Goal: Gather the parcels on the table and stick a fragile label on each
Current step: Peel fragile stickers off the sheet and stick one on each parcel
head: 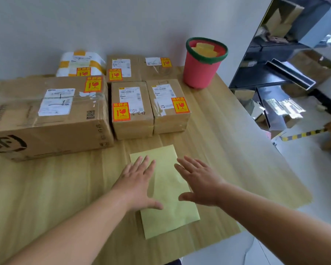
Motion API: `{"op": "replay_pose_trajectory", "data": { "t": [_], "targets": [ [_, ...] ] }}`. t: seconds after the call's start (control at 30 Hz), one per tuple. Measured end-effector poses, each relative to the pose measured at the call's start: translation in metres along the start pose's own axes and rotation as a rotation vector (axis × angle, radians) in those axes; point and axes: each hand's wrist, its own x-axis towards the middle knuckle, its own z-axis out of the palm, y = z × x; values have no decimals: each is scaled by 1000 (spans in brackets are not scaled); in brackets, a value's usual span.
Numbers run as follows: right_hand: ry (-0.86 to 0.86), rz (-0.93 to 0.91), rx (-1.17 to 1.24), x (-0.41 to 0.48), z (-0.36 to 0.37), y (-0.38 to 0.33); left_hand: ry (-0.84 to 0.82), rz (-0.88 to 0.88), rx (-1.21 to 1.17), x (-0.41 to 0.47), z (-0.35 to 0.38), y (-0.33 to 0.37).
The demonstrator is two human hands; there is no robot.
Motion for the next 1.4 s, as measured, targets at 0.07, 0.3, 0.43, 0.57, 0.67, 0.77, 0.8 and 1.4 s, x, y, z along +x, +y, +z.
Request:
{"op": "replay_pose_trajectory", "data": {
  "t": [0.07,0.3,0.43,0.57,0.67,0.77,0.8,1.4],
  "targets": [
    [-19,-66,-26,7,12,11,-11,-40,19,13,16,0],
    [14,-128,-36,26,38,23,202,-9,-40,26,39,-10],
    [154,-86,138,26,18,16,398,38,-66,21,14,-12],
    [342,49,384,11,-37,16,418,-39,-325,5,-36,0],
    [404,184,463,-7,-88,18,403,-3,-454,-18,-86,13],
    [426,200,423,-28,-135,17,423,100,-268,-40,-133,31],
    [430,195,401,-37,-149,15,437,110,-199,-46,-147,36],
    [544,67,173,-44,-244,133,432,206,-8,33,-269,95]
  ]
}}
